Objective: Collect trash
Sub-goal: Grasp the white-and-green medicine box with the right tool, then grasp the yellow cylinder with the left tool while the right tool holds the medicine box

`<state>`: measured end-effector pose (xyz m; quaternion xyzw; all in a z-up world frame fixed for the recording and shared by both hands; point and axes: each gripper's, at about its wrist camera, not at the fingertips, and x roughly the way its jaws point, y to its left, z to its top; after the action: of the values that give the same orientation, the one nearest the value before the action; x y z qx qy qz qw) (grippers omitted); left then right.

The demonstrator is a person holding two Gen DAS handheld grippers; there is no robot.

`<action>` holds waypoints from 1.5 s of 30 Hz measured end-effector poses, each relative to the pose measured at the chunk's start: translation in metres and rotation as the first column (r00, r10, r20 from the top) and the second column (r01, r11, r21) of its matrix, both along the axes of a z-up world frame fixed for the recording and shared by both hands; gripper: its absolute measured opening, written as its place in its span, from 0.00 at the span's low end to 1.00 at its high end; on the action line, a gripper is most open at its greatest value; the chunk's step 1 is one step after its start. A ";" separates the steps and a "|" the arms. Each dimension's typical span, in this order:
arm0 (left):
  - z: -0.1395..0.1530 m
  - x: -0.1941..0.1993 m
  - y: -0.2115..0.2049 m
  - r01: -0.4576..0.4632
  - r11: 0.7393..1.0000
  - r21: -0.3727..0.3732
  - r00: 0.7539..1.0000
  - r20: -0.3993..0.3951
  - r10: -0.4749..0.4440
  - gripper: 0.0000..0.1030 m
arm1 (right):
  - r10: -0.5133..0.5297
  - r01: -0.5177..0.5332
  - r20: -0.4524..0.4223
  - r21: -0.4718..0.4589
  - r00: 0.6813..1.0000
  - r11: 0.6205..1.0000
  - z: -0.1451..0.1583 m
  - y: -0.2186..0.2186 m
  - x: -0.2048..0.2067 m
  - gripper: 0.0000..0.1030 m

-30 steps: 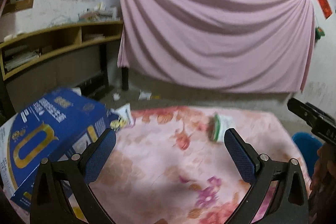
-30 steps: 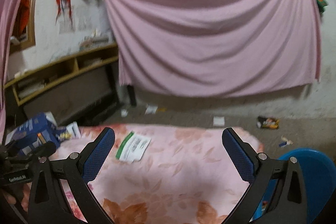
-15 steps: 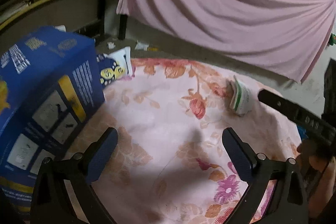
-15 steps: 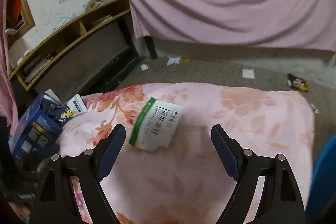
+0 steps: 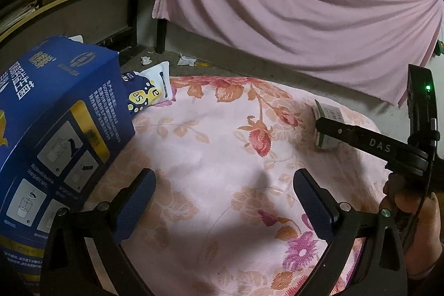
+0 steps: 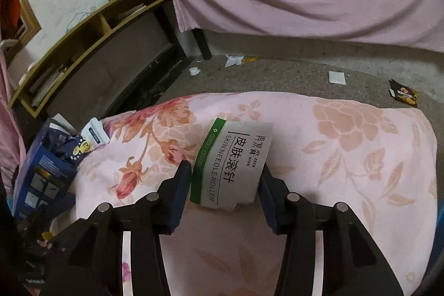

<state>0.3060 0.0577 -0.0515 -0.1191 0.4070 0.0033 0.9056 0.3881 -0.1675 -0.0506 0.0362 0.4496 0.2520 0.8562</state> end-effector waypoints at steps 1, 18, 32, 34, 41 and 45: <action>0.000 0.000 0.000 0.002 1.000 0.001 1.000 0.000 -0.002 0.94 | -0.004 0.004 0.003 -0.003 1.000 1.000 0.001 -0.004 -0.002 0.42; -0.003 0.004 -0.019 0.084 0.996 0.027 0.996 0.007 -0.084 0.78 | -0.041 0.041 0.079 -0.010 0.996 0.999 0.011 -0.033 -0.037 0.05; 0.023 -0.024 -0.043 0.167 0.985 0.040 0.965 0.198 -0.172 0.73 | -0.073 0.068 0.168 0.035 0.983 0.997 0.026 -0.056 -0.085 0.04; 0.025 -0.028 -0.048 0.159 0.985 0.066 0.964 0.205 -0.169 0.73 | -0.078 0.070 0.173 0.054 0.982 0.996 0.027 -0.060 -0.087 0.04; 0.034 -0.060 -0.038 0.029 0.994 0.110 0.967 0.250 -0.056 0.74 | -0.040 0.024 0.219 0.078 0.975 0.997 0.037 -0.053 -0.101 0.04; 0.042 -0.087 -0.029 -0.055 0.991 0.123 0.947 0.322 0.012 0.74 | 0.001 -0.028 0.296 0.086 0.955 0.996 0.049 -0.041 -0.121 0.04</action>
<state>0.2188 0.0287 -0.0094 -0.0655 0.2512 0.0258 0.9654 0.2672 -0.2087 -0.0018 0.0333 0.3052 0.2808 0.9093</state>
